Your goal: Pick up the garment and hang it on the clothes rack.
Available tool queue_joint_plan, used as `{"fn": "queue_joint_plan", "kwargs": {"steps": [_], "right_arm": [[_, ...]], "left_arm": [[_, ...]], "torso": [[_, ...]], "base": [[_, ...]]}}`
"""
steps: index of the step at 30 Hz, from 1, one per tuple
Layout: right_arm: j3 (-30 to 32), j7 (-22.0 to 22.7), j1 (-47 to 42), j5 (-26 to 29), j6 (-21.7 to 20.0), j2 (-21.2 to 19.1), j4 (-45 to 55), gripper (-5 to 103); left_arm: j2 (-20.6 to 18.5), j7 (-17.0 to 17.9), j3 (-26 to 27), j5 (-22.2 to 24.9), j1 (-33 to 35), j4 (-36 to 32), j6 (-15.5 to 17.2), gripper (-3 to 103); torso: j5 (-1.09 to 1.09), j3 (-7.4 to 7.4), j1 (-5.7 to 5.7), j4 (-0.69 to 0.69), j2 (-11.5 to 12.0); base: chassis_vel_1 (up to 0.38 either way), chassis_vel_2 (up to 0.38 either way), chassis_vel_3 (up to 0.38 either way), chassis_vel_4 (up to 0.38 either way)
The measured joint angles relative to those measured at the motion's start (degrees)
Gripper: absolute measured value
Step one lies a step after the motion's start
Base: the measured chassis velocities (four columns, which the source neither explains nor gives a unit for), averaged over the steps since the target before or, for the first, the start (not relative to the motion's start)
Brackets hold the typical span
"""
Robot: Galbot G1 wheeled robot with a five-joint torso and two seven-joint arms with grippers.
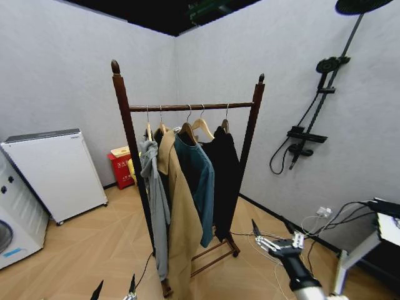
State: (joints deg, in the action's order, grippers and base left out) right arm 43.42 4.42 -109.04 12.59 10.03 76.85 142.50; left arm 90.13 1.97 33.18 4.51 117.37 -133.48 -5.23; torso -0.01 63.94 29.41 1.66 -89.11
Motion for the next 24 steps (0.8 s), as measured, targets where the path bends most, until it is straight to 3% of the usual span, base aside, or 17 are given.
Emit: {"fn": "queue_joint_plan", "kwargs": {"steps": [24], "right_arm": [[-0.4, 0.5, -0.4, -1.2, -0.4, 0.9, 0.9, 100]], "left_arm": [[0.0, 0.0, 0.0, 0.0, 0.0, 0.0, 0.0, 100]], "torso": [[0.01, 0.0, 0.01, 0.0, 0.0]], "base": [[0.0, 0.0, 0.0, 0.0]]}}
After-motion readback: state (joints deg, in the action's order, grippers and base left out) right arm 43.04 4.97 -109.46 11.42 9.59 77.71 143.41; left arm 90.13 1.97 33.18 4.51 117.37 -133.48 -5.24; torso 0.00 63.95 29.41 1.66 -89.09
